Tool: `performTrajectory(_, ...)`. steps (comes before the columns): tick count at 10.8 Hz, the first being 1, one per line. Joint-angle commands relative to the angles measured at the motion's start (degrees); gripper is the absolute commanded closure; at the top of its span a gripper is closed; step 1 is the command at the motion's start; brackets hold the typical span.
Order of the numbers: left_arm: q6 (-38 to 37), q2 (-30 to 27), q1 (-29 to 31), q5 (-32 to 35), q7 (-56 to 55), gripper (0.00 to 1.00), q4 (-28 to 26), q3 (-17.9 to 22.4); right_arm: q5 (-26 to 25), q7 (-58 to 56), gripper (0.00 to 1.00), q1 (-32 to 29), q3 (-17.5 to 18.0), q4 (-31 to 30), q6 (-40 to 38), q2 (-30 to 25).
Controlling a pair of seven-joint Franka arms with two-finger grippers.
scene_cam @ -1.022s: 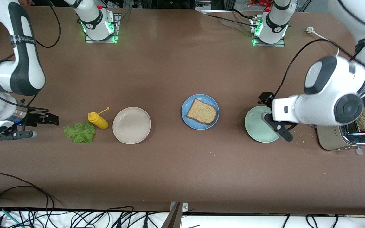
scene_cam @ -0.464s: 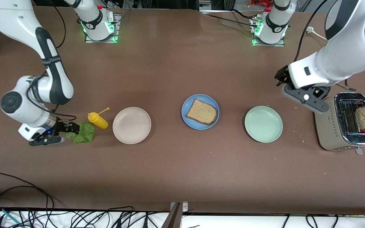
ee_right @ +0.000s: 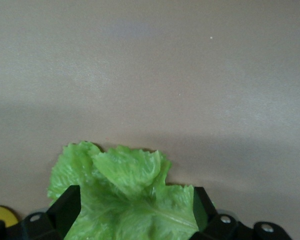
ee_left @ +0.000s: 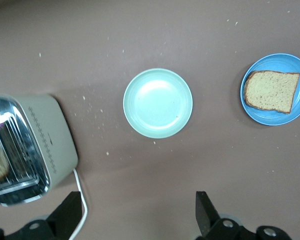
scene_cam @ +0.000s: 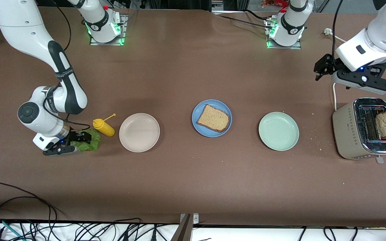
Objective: Make sandwich in blue plate with both arms
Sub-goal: 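Grasp the green lettuce leaf with the right gripper and lift it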
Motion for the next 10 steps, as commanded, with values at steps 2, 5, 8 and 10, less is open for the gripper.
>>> performTrajectory(2,0.2,-1.8,0.2,-2.9,-5.5,0.0,-3.4,0.0,0.2,-0.7,0.34,-0.3,0.3,-1.7,4.6,1.7)
performTrajectory(5,0.2,-1.7,0.4,-3.8,-5.3,0.0,-3.3,0.1,0.2,-4.1,1.0,-0.3,0.3,-1.9,4.5,1.5)
performTrajectory(8,-0.1,-1.4,1.2,-3.9,-5.1,0.0,-3.2,0.2,0.2,-4.2,1.0,-0.3,0.4,-1.9,2.9,-0.8)
performTrajectory(10,-0.1,-1.3,1.1,-3.9,-5.2,0.0,-2.8,0.2,0.2,-4.2,1.0,-0.3,0.6,-1.8,-2.2,-4.5)
